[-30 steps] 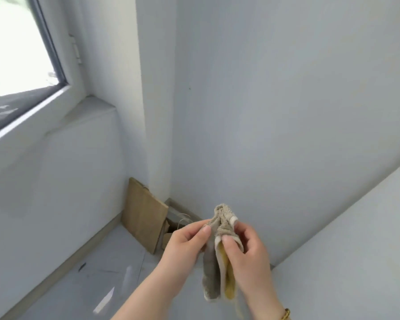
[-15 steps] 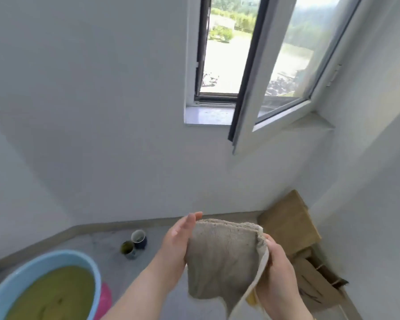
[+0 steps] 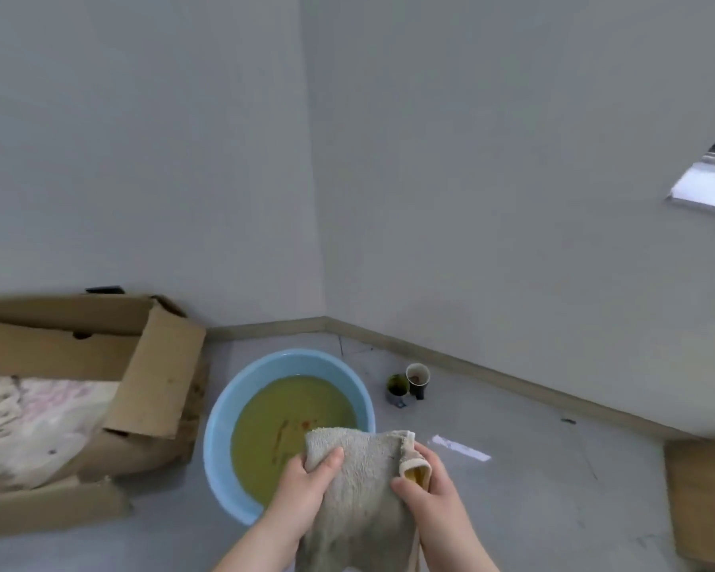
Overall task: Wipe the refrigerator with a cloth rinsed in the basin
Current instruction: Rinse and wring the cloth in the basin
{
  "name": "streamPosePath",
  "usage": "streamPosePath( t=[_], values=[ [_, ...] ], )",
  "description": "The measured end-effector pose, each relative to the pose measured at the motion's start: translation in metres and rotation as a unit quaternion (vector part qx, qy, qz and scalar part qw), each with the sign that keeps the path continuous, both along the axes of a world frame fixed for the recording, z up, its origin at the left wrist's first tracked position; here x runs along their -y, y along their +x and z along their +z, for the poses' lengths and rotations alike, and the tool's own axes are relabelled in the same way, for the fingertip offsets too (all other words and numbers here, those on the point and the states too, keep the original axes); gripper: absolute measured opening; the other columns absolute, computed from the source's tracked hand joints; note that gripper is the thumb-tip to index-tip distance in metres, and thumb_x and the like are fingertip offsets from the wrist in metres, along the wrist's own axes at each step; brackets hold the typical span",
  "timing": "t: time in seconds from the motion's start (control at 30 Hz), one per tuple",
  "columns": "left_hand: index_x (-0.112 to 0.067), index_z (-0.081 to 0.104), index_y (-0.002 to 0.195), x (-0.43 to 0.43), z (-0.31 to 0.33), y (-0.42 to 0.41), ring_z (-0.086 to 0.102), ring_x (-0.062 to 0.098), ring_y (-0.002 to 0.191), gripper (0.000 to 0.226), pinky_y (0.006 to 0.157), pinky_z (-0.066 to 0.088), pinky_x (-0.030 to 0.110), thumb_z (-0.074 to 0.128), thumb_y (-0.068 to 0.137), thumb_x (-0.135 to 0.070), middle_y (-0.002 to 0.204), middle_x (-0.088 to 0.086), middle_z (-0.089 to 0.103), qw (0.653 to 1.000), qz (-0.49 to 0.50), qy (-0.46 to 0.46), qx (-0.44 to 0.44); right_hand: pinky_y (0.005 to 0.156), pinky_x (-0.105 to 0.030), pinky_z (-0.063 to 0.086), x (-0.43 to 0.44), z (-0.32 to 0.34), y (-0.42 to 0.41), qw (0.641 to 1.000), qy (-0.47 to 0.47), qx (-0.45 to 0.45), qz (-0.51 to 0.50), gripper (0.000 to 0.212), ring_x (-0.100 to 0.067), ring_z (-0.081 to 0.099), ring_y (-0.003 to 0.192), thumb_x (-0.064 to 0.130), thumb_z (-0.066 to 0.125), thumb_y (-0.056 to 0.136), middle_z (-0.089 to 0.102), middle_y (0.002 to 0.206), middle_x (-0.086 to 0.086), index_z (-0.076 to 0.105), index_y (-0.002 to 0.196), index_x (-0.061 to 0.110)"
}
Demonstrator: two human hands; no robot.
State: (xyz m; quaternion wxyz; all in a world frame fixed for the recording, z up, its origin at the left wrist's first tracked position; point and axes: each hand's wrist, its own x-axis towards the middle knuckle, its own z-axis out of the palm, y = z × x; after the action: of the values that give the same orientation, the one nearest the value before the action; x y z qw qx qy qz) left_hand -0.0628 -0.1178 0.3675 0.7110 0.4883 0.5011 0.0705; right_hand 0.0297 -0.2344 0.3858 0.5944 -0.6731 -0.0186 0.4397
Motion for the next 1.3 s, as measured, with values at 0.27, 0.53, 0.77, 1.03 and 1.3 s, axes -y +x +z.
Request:
streamPosePath(
  t=[0.27, 0.53, 0.77, 1.03, 1.3],
  values=[
    [-0.017, 0.058, 0.072, -0.101, -0.108, 0.010, 0.058, 0.016, 0.072, 0.016, 0.061, 0.041, 0.023, 0.056, 0.088, -0.015, 0.075, 0.005, 0.063, 0.990, 0.044, 0.064, -0.121, 0.065, -0.014, 0.040, -0.124, -0.138, 0.011, 0.991, -0.126, -0.019, 0.051, 0.019, -0.004, 0.053, 0.082, 0.012, 0.057, 0.087, 0.057, 0.090, 0.008, 0.053, 0.105, 0.017],
    [-0.019, 0.056, 0.069, -0.180, -0.256, 0.001, 0.057, 0.022, 0.075, 0.018, 0.071, 0.043, 0.032, 0.059, 0.086, -0.014, 0.076, 0.002, 0.062, 0.975, 0.077, 0.030, -0.205, 0.057, -0.017, 0.036, -0.208, -0.290, 0.013, 0.969, -0.207, -0.008, 0.137, 0.019, -0.008, 0.046, 0.065, 0.016, 0.050, 0.092, 0.052, 0.072, 0.002, 0.049, 0.073, 0.019],
    [-0.022, 0.054, 0.074, -0.213, -0.378, 0.013, 0.058, 0.021, 0.083, 0.015, 0.068, 0.045, 0.029, 0.057, 0.087, -0.017, 0.079, -0.004, 0.060, 0.971, 0.004, 0.030, -0.238, 0.052, -0.019, 0.035, -0.235, -0.407, 0.013, 0.953, -0.279, 0.024, 0.118, 0.016, -0.009, 0.047, 0.062, 0.018, 0.054, 0.090, 0.052, 0.069, 0.002, 0.048, 0.075, 0.017],
    [-0.010, 0.045, 0.089, -0.233, -0.451, 0.022, 0.048, 0.021, 0.080, 0.007, 0.063, 0.035, 0.026, 0.052, 0.089, -0.008, 0.081, 0.003, 0.051, 0.946, -0.074, 0.075, -0.307, 0.065, -0.027, 0.036, -0.256, -0.472, 0.010, 0.906, -0.362, 0.123, 0.181, 0.012, -0.032, 0.059, 0.092, 0.018, 0.050, 0.092, 0.063, 0.096, -0.013, 0.039, 0.092, 0.012],
    [-0.015, 0.059, 0.103, -0.228, -0.439, 0.031, 0.057, 0.027, 0.102, 0.019, 0.094, 0.043, 0.037, 0.050, 0.091, -0.027, 0.112, 0.011, 0.061, 0.965, 0.087, -0.164, -0.187, 0.081, -0.037, 0.049, -0.268, -0.467, 0.009, 0.961, -0.226, -0.154, -0.047, 0.011, -0.021, 0.053, 0.076, 0.008, 0.053, 0.086, 0.059, 0.080, -0.011, 0.057, 0.076, 0.014]
  ],
)
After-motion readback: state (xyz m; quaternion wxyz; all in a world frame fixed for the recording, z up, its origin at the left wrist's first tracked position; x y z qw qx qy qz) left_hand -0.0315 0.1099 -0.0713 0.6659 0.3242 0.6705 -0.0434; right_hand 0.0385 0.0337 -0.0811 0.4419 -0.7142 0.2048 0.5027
